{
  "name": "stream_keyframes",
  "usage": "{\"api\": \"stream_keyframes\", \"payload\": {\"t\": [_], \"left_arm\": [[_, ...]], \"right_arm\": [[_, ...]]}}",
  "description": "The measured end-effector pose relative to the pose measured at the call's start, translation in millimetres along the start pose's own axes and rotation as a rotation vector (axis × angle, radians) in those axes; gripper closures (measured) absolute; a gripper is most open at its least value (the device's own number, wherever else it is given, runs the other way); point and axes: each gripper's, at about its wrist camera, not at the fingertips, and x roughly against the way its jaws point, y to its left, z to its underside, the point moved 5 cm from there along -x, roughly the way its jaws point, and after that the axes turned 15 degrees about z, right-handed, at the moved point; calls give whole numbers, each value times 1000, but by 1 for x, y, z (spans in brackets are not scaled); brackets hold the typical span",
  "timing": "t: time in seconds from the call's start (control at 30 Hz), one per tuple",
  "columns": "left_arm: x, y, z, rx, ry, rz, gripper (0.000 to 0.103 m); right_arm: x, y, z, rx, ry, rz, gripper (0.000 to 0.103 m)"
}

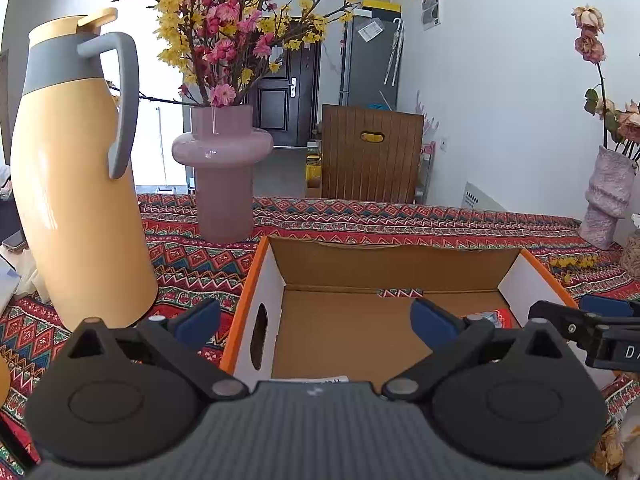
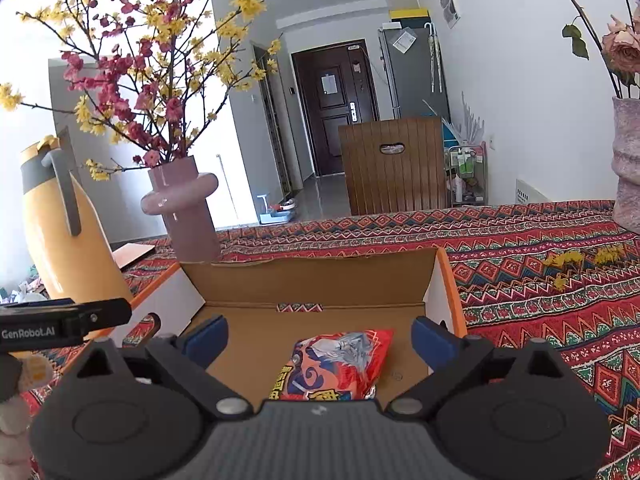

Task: Organize snacks
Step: 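Carry both snacks over the cardboard box and open both grippers to drop them, then move both grippers back over the snack pile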

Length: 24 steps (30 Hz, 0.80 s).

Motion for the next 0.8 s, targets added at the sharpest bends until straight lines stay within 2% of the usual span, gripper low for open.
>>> {"api": "stream_keyframes", "payload": {"t": [0.23, 0.5, 0.8], "left_arm": [[10, -7, -5, -3, -14, -14, 0], [47, -17, -14, -12, -36, -27, 0], [99, -25, 8, -21, -22, -11, 0]], "right_arm": [[10, -4, -6, -23, -30, -2, 0], [46, -5, -17, -27, -75, -6, 0], [103, -7, 6, 0, -71, -14, 0]]}}
